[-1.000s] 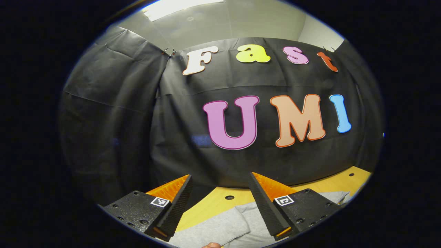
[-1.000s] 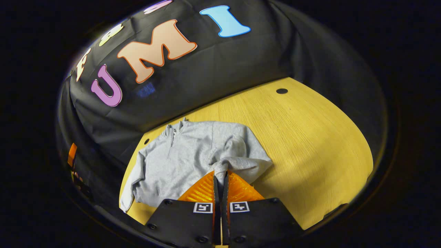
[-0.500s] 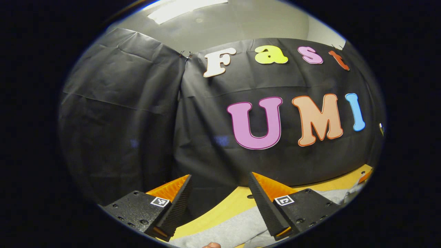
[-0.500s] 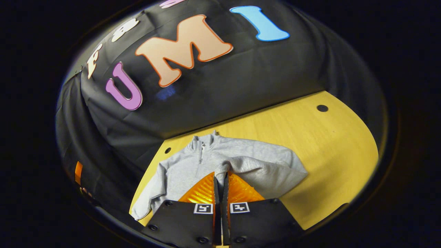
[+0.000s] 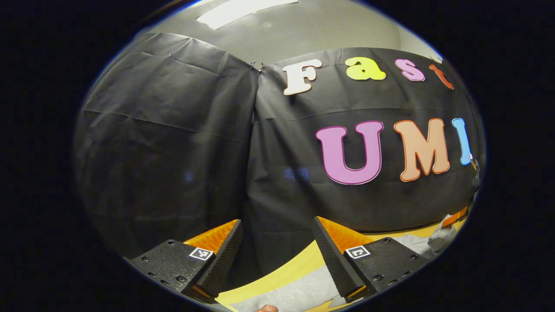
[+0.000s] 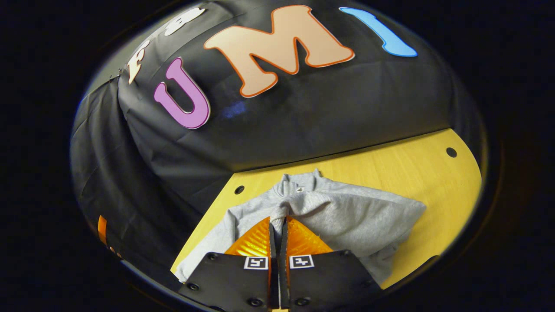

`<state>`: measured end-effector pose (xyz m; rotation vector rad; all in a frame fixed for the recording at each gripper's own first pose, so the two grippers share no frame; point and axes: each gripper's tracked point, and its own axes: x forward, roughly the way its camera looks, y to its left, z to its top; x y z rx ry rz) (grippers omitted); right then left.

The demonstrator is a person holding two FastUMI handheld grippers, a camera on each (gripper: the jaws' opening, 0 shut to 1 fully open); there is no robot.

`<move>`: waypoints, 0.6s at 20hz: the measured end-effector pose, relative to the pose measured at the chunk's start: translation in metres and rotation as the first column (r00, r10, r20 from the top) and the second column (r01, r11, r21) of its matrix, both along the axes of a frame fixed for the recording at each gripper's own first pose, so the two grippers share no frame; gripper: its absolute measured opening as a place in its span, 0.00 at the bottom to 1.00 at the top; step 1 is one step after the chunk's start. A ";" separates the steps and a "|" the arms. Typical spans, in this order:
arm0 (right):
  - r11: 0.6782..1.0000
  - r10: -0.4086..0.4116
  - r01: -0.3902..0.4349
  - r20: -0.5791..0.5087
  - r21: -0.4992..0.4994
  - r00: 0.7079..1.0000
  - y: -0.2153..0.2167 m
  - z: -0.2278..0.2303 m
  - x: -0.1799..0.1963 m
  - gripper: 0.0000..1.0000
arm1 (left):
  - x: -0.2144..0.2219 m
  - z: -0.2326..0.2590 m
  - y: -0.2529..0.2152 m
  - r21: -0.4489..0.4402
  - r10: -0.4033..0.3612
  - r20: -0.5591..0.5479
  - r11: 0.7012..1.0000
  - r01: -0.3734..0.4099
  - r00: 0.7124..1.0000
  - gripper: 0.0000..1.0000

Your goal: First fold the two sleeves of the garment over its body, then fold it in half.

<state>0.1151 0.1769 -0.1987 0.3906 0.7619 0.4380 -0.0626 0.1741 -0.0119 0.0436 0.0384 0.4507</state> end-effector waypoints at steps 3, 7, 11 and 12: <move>0.998 0.062 -0.062 0.002 -0.024 0.998 0.041 -0.006 0.003 0.04 | -0.013 -0.003 0.020 0.005 0.039 -0.007 0.999 -0.039 0.999 0.97; 0.989 0.141 -0.143 -0.034 -0.040 0.989 0.097 -0.026 -0.002 0.04 | -0.028 -0.007 0.044 0.016 0.084 -0.022 0.996 -0.083 0.996 0.98; 0.971 0.224 -0.230 -0.079 -0.069 0.971 0.146 -0.056 -0.017 0.04 | -0.043 -0.014 0.068 0.031 0.124 -0.045 0.992 -0.123 0.991 0.94; 0.966 0.238 -0.246 -0.099 -0.074 0.966 0.158 -0.064 -0.024 0.04 | -0.046 -0.016 0.073 0.034 0.132 -0.052 0.991 -0.131 0.990 0.98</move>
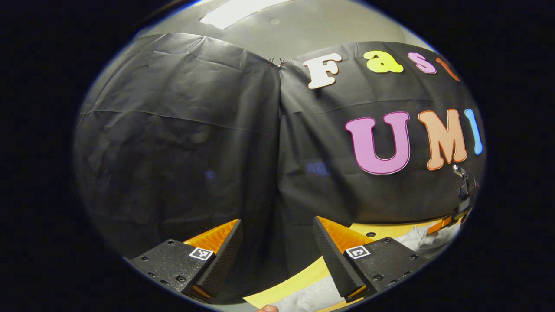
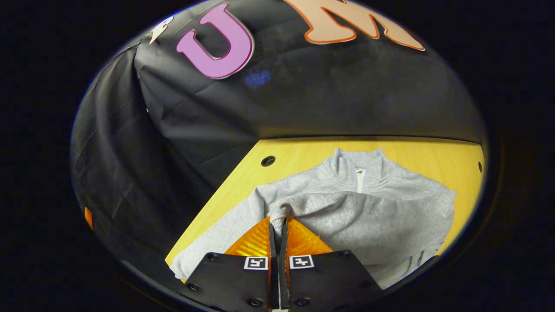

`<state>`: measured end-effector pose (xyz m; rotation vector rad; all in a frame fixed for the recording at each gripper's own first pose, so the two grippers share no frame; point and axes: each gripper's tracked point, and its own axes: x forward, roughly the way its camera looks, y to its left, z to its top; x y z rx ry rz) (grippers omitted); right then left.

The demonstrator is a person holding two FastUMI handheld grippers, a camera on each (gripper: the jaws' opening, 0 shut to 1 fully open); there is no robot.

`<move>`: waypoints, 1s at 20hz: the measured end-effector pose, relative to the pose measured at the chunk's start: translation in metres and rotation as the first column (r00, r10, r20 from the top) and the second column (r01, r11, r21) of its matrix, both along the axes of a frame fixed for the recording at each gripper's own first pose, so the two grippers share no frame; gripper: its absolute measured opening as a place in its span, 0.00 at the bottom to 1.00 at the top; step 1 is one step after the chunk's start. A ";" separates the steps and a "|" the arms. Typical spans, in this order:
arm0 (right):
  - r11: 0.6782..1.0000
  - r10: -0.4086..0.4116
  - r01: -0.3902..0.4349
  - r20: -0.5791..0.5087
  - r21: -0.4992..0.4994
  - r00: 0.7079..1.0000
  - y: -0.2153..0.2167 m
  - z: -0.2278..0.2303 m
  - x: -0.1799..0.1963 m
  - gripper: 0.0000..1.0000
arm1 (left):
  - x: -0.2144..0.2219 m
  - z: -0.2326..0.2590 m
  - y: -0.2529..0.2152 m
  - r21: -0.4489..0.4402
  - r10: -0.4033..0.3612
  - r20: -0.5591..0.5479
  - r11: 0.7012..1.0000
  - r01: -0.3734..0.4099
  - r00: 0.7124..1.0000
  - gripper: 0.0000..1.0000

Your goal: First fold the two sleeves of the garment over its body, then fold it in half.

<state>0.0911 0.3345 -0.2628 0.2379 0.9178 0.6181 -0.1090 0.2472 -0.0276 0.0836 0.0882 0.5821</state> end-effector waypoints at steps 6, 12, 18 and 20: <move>0.997 -0.004 -0.004 -0.103 -0.078 0.995 0.038 -0.044 -0.008 0.07 | -0.015 -0.022 0.020 -0.008 0.036 -0.048 0.999 -0.037 0.998 0.94; 0.997 0.060 -0.062 -0.051 -0.037 0.997 0.052 -0.022 -0.021 0.76 | -0.014 -0.062 0.016 -0.053 0.010 -0.110 0.998 -0.016 0.994 0.95; 0.993 0.073 -0.043 0.278 -0.114 0.958 0.017 0.044 -0.011 0.98 | 0.000 -0.119 -0.005 -0.130 -0.095 -0.195 0.989 0.070 0.976 0.95; 0.991 0.072 -0.025 0.371 -0.130 0.926 0.000 0.070 -0.012 0.94 | 0.001 -0.149 -0.012 -0.171 -0.134 -0.251 0.981 0.093 0.959 0.95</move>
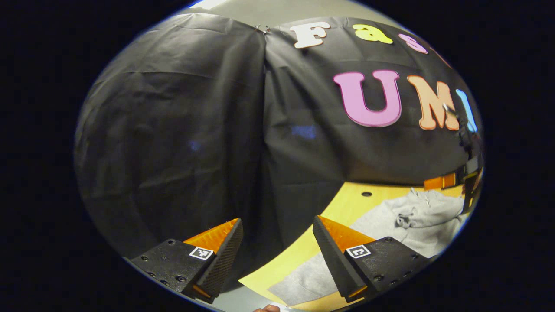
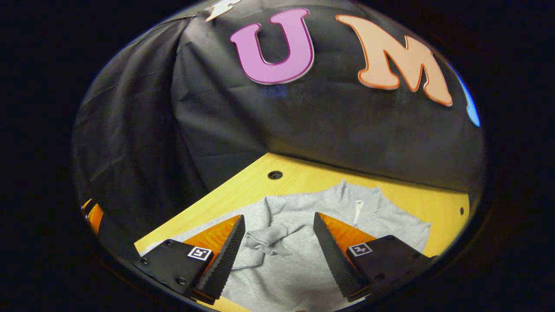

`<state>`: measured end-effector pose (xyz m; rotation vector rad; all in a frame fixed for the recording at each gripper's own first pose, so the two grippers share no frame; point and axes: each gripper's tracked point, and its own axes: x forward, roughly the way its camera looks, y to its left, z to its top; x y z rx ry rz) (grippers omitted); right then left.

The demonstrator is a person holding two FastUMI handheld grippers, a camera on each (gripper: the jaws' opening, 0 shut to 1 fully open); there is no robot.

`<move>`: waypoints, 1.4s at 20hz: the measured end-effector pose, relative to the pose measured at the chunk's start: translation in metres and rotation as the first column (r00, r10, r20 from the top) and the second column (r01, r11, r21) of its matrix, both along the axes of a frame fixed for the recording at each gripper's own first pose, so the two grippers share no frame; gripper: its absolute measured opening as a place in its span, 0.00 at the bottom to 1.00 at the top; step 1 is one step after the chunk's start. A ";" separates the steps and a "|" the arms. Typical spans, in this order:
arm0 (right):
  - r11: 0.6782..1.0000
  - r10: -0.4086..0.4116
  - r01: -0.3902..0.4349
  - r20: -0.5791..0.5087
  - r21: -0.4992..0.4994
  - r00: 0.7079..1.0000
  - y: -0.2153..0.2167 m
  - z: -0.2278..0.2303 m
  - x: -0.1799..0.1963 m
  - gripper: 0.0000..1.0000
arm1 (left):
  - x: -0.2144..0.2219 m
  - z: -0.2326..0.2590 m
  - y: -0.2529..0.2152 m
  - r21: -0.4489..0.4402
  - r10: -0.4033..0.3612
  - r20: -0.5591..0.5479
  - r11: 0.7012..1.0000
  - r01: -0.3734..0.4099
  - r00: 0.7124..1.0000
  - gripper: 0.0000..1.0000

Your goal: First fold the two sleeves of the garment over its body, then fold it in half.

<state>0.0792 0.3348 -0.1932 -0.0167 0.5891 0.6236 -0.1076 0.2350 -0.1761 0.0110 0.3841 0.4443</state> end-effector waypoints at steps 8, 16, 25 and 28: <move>0.999 -0.041 0.041 0.069 0.013 0.997 -0.072 0.038 -0.021 0.98 | -0.031 -0.114 -0.020 -0.191 -0.002 -0.199 0.981 -0.037 0.980 0.95; 0.984 -0.157 0.166 0.129 -0.063 0.979 -0.160 0.045 -0.017 0.98 | -0.045 -0.185 -0.033 -0.203 -0.013 -0.348 0.977 -0.062 0.937 0.96; 0.978 -0.205 0.208 0.122 -0.009 0.971 -0.181 0.050 -0.020 0.98 | -0.040 -0.195 -0.046 -0.285 -0.022 -0.338 0.955 -0.080 0.941 0.69; 0.972 -0.233 0.232 0.121 0.020 0.965 -0.190 0.056 -0.026 0.98 | -0.032 -0.195 -0.060 -0.293 -0.066 -0.351 0.955 -0.042 0.934 0.33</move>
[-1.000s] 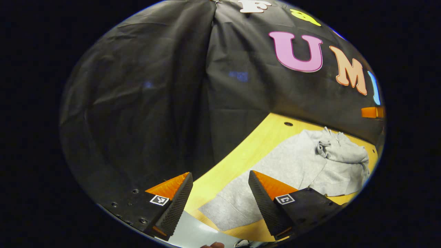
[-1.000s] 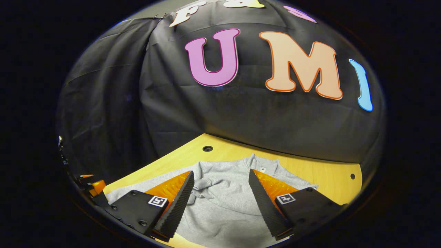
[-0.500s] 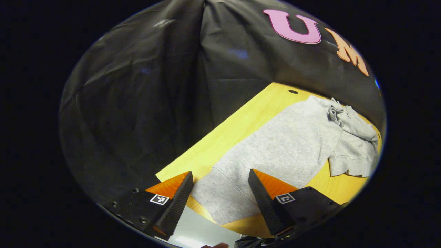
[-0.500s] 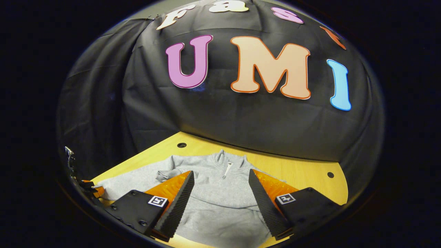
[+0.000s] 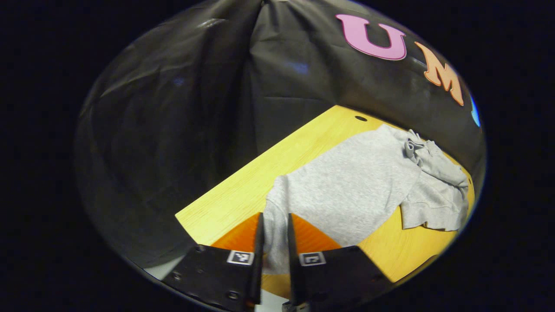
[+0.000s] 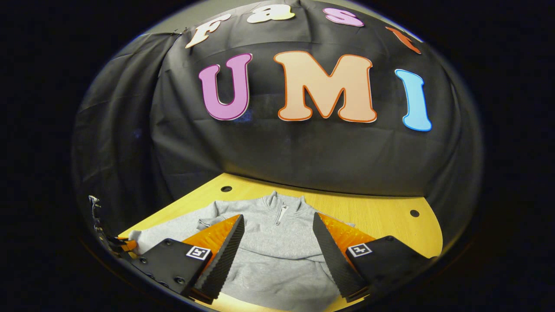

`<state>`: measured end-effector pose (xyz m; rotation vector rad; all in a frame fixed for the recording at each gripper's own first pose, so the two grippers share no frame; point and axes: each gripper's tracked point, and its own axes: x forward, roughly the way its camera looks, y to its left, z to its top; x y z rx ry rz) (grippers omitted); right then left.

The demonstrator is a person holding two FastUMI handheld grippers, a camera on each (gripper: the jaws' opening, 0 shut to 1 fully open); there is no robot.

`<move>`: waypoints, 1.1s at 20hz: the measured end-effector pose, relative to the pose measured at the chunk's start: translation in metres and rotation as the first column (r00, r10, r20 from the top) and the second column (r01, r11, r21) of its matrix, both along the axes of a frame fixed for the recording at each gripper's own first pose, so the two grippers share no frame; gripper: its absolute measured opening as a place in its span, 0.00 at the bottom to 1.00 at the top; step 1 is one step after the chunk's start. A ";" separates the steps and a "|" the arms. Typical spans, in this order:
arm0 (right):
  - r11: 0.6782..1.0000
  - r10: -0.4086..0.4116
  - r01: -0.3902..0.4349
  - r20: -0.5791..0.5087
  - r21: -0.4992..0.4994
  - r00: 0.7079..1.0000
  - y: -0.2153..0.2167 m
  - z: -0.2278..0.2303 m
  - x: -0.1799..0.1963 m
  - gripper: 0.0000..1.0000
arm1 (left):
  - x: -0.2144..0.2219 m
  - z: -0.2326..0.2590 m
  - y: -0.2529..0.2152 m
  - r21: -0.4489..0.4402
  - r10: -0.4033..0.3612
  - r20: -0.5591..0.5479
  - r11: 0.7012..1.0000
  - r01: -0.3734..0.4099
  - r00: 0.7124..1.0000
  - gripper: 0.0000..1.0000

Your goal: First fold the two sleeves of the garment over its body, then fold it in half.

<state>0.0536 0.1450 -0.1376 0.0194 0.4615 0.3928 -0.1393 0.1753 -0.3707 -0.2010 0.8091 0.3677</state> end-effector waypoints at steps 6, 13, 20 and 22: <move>0.999 -0.029 0.029 0.003 -0.016 1.000 -0.025 -0.009 -0.013 0.99 | 0.007 0.006 0.001 -0.005 0.036 -0.139 0.999 -0.037 0.990 0.01; 0.991 -0.129 0.130 -0.020 0.012 0.991 -0.069 -0.013 -0.013 0.99 | 0.065 0.054 0.002 -0.004 0.054 -0.076 0.998 -0.055 0.996 0.00; 0.976 -0.218 0.219 -0.039 0.008 0.975 -0.123 -0.016 -0.024 0.99 | 0.133 0.094 -0.029 0.018 -0.032 0.018 0.999 0.031 0.999 0.00; 0.972 -0.236 0.236 -0.044 0.006 0.971 -0.136 -0.017 -0.029 0.99 | 0.152 0.112 -0.038 0.023 -0.064 0.054 0.998 0.063 0.996 0.00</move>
